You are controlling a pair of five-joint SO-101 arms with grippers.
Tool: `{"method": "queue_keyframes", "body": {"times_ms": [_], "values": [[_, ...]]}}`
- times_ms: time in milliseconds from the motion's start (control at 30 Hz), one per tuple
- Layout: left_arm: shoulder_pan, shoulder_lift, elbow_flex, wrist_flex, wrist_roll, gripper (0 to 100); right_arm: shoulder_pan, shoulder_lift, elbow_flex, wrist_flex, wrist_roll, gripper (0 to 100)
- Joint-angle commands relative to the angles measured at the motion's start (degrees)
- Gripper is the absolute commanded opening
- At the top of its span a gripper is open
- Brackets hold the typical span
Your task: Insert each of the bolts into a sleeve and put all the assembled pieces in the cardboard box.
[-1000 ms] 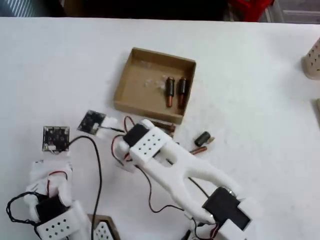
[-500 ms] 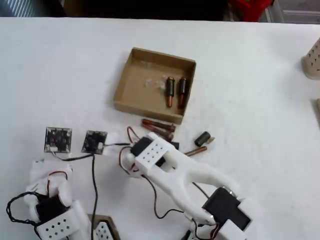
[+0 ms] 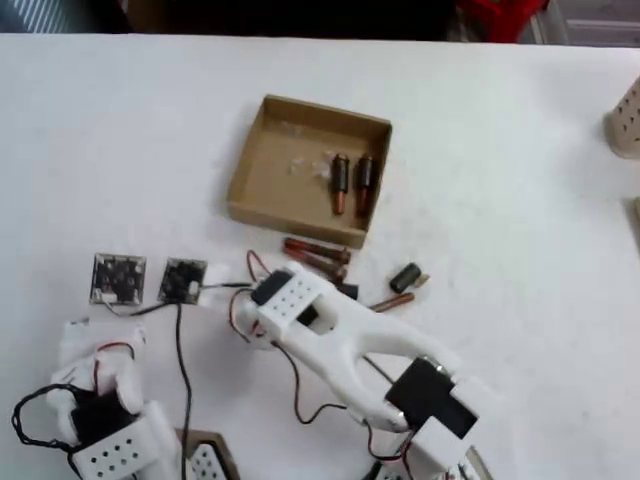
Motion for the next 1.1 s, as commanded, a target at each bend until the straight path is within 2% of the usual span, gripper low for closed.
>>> {"method": "queue_keyframes", "body": {"times_ms": [0, 233, 367, 700, 867, 1067], "values": [[-0.57, -0.31, 0.00, -0.53, -0.44, 3, 0.22, 0.13, -1.93, 0.13, 0.62, 2.9], [-0.57, -0.31, 0.00, -0.53, -0.44, 3, 0.92, -0.22, -1.93, 0.48, -0.09, 1.7], [-0.57, -0.31, 0.00, -0.53, -0.44, 3, 2.59, -1.54, -2.20, 0.57, -7.30, 1.6], [-0.48, -0.31, 0.00, -0.53, -0.18, 3, 3.65, -20.53, -2.02, 13.32, -9.67, 1.6], [-0.48, -0.31, 0.00, -0.53, -0.18, 3, 9.10, -27.47, -2.02, 17.27, -18.55, 1.6], [-0.31, -0.31, 0.00, -0.62, -0.18, 3, 20.79, -31.60, -1.85, 21.41, -25.58, 1.7]]}}
